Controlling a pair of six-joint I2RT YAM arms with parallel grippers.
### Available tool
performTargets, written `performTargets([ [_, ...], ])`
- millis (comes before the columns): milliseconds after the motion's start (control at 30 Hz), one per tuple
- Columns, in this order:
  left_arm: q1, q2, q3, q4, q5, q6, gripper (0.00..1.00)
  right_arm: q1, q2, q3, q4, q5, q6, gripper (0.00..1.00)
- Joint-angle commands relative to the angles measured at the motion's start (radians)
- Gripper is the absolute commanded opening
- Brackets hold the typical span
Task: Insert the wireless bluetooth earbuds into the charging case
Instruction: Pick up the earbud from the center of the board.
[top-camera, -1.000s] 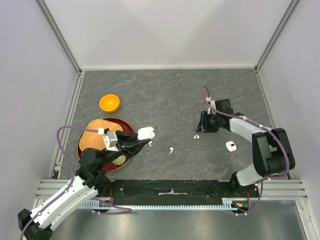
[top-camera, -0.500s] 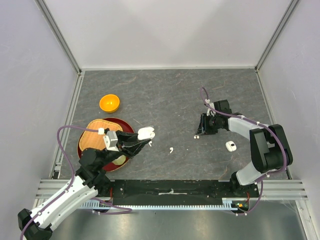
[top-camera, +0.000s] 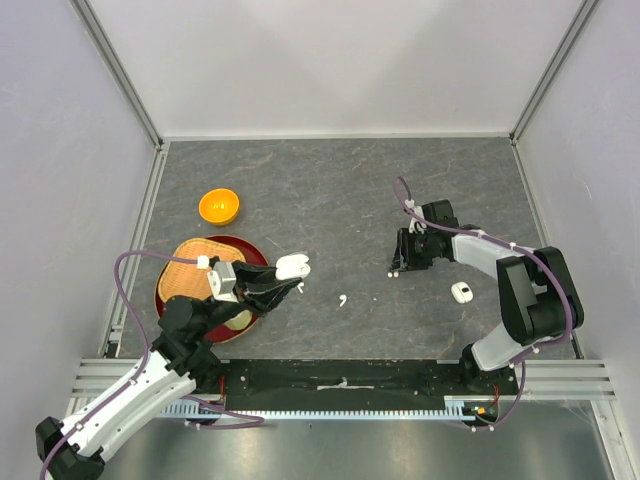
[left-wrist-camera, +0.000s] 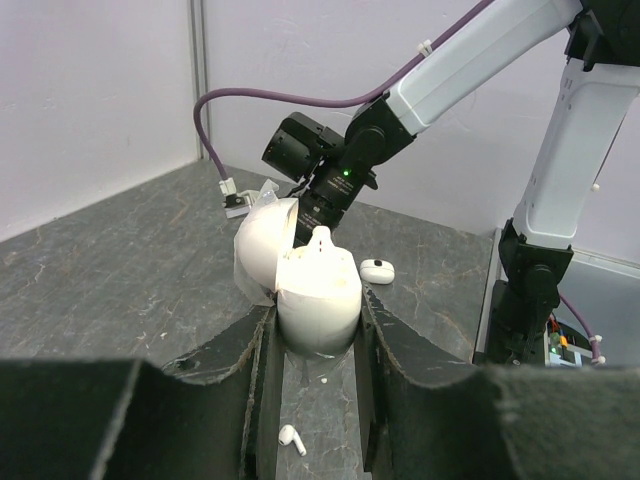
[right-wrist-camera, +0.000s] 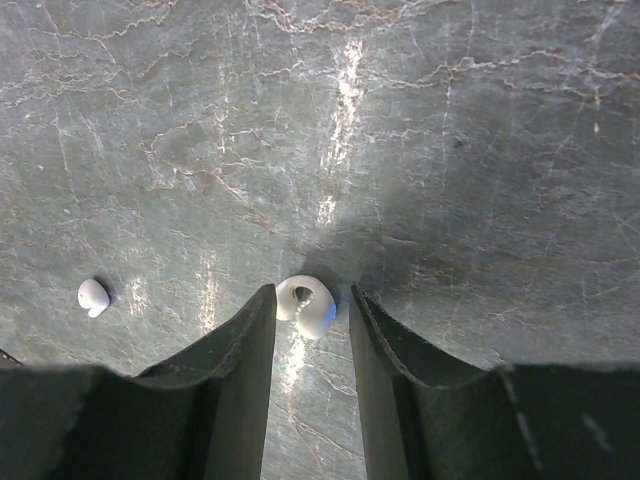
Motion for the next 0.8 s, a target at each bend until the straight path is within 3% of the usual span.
performTargets([
  [0, -0.002, 0.0, 0.0, 0.042, 0.021, -0.014, 0.02, 0.022, 0.023, 0.027, -0.026, 0.052, -0.028, 0.42],
  [767, -0.002, -0.003, -0.012, 0.042, 0.012, -0.019, 0.02, 0.08, -0.012, 0.009, -0.072, 0.155, 0.015, 0.38],
])
